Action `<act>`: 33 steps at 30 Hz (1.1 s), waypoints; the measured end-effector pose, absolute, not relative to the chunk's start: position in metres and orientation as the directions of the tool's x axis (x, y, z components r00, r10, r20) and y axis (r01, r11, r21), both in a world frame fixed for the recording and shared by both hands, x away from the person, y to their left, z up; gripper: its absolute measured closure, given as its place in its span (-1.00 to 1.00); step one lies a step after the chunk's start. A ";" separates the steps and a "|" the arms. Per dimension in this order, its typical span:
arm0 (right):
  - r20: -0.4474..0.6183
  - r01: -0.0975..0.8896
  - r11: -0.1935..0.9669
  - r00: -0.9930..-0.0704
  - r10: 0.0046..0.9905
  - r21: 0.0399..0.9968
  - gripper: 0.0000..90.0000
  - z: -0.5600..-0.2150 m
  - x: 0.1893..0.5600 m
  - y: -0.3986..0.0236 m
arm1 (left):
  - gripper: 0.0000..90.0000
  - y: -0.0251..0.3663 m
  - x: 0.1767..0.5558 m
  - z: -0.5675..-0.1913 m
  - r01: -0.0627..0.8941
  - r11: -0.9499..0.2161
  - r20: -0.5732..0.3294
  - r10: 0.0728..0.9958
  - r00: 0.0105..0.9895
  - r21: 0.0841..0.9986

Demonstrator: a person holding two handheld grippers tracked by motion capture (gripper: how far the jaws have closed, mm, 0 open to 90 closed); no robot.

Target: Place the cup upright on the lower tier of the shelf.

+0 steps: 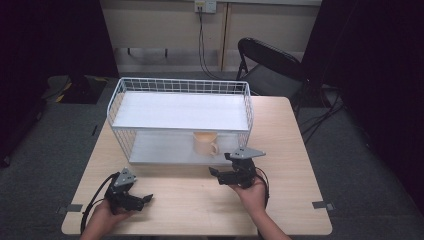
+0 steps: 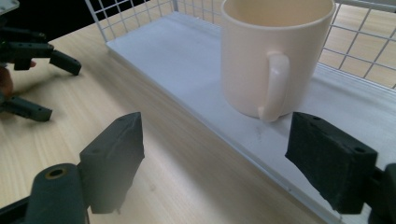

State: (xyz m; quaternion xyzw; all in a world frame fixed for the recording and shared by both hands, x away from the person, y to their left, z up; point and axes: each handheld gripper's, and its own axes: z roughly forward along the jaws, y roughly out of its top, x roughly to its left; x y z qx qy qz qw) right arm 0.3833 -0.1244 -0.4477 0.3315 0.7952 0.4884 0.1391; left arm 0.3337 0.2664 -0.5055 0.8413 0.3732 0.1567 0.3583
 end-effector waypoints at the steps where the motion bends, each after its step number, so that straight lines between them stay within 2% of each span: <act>1: 0.098 0.386 0.308 -0.745 0.659 0.870 -0.60 -0.448 0.383 -0.125 | -0.94 0.266 0.333 -0.506 0.520 -0.460 -0.011 0.742 0.670 0.720; 8: 0.086 0.359 0.345 -0.791 0.606 0.867 -0.65 -0.449 0.374 -0.134 | -0.94 0.266 0.333 -0.506 0.517 -0.461 -0.007 0.741 0.671 0.722; 33: 0.058 0.340 0.409 -0.824 0.564 0.847 -0.66 -0.451 0.355 -0.172 | -0.95 0.266 0.333 -0.506 0.516 -0.462 -0.007 0.741 0.672 0.721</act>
